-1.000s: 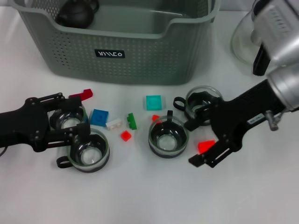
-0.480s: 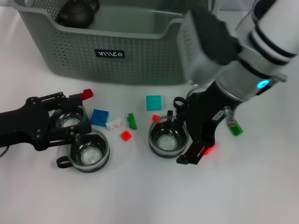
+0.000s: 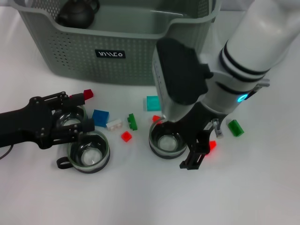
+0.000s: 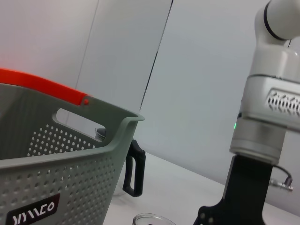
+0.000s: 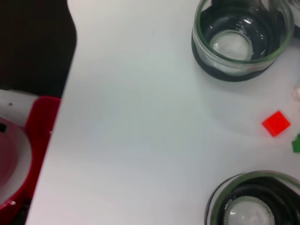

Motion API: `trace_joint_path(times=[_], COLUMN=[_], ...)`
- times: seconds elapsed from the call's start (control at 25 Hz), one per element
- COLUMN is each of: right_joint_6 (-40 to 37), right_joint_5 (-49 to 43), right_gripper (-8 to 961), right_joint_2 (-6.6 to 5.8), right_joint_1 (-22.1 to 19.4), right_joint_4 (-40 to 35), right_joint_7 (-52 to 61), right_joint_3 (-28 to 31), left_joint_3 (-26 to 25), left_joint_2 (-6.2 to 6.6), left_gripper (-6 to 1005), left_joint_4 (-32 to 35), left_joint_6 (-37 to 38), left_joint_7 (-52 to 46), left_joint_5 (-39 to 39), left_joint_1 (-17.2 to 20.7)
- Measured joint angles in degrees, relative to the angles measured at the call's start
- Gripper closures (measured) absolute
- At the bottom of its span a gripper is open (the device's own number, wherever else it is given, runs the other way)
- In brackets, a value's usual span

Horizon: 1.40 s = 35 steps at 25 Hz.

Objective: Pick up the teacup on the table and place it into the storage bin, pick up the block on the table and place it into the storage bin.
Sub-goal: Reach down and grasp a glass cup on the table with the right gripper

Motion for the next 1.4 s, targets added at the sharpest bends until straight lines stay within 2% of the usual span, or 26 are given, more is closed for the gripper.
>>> trace_joint_path(times=[0.44, 0.64, 1.2, 1.4], right_joint_6=[7.96, 7.98, 8.06, 7.89], right_joint_5=[0.61, 0.83, 0.42, -0.37], right_gripper=[38, 59, 469, 716], right_joint_2=[0.0, -0.01, 0.0, 0.0], right_joint_1=[-1.83, -2.08, -2.16, -2.31], right_joint_4=[-0.36, -1.1, -1.65, -2.44], right_joint_7=[1.15, 1.11, 1.31, 1.35], right_joint_3=[-10.29, -11.41, -11.28, -11.11], left_joint_3=[0.0, 0.0, 0.0, 0.0], left_joint_2=[0.0, 0.0, -0.07, -0.09], left_gripper=[211, 211, 211, 211], left_joint_4=[-0.1, -0.12, -0.09, -0.09], left_joint_6=[-0.16, -0.2, -0.36, -0.43], left_joint_7=[0.08, 0.02, 0.0, 0.0], left_joint_5=[0.0, 0.0, 0.08, 0.1], left_joint_1=[0.0, -0.03, -0.47, -0.52])
